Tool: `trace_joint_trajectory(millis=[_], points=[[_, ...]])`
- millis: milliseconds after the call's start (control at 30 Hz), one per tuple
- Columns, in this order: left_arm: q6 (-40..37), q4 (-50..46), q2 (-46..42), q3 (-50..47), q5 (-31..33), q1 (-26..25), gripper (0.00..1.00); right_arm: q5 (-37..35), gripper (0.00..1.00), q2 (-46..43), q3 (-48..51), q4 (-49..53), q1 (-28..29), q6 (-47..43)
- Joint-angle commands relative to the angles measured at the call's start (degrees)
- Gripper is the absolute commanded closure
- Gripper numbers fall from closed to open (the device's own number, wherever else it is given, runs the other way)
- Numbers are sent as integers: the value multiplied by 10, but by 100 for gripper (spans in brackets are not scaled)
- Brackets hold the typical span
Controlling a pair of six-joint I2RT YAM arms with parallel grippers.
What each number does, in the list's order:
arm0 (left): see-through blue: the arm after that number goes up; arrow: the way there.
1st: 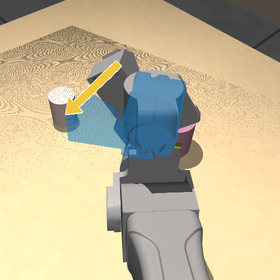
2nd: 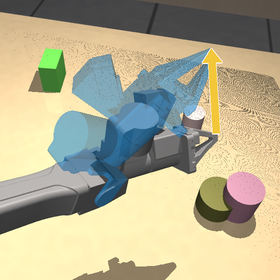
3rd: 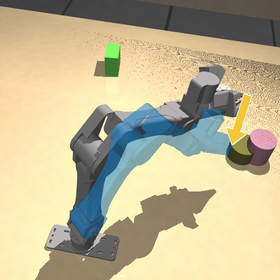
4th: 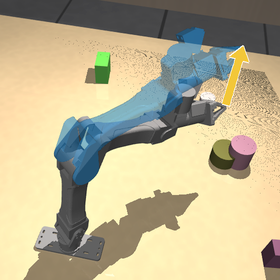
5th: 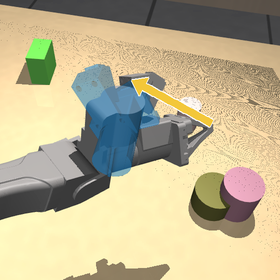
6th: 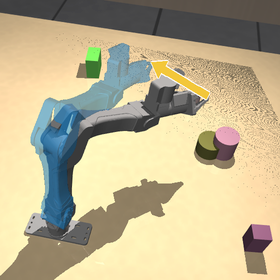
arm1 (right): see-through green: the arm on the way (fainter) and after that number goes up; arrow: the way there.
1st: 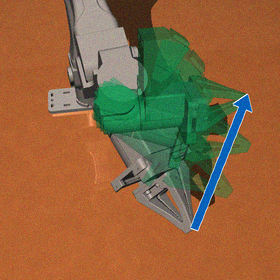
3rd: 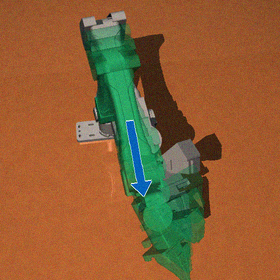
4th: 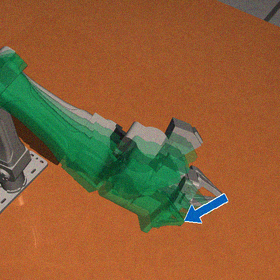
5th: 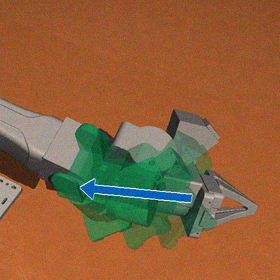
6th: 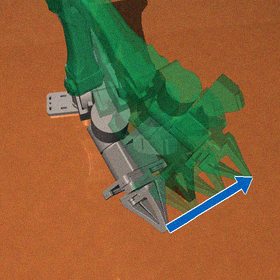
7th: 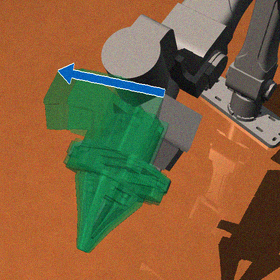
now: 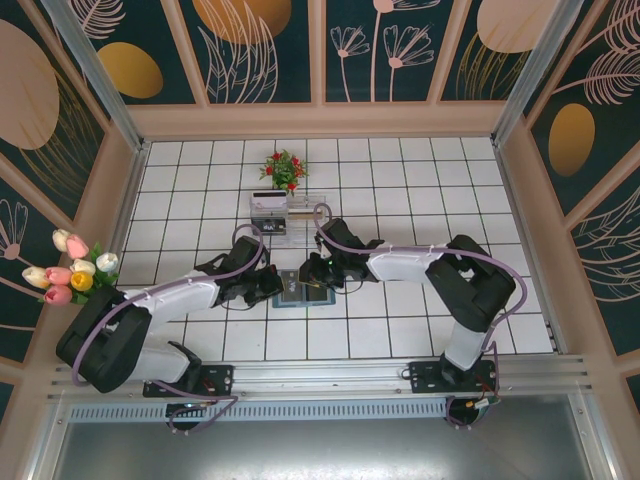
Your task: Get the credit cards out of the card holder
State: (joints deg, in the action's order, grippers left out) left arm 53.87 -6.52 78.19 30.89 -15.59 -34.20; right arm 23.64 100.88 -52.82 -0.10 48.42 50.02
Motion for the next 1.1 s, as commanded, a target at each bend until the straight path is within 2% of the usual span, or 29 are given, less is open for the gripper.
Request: trace_joint_trajectory(millis=[0,267,800,1067], points=[[-5,-6,13,-8,5,-3,100,0,78,13,2,7,-4,-6],[-16,-15,26,-7,7,-3,100,14,81,28,1,6,-4,-18],[-24,-21,32,-13,8,-3,100,71,80,53,-5,-19,0,-45],[-25,-22,31,-17,9,-3,100,71,81,61,-6,-22,3,-43]])
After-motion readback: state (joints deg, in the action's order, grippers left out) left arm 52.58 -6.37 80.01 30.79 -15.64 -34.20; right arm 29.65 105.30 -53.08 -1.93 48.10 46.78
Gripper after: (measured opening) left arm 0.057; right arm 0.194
